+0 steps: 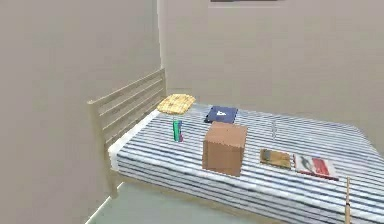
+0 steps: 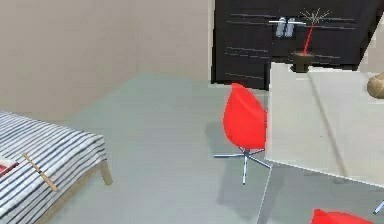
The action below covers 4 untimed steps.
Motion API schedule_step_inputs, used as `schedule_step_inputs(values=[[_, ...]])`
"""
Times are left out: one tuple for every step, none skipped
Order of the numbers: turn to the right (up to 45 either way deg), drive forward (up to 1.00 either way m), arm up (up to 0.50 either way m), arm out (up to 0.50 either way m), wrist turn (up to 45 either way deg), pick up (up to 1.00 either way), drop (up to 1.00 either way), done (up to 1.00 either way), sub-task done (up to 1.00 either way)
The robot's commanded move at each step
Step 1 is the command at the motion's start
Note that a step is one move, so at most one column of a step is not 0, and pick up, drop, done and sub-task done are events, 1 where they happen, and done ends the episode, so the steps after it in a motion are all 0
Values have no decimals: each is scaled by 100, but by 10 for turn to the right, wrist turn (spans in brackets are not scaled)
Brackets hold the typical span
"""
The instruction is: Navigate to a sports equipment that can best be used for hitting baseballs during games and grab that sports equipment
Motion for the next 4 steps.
schedule_step_inputs(values=[[180,0,0,0,0,0,0,0,0],[0,50,0,0,0,0,0,0,0],[-390,0,0,0,0,0,0,0,0],[0,0,50,0,0,0,0,0,0]])
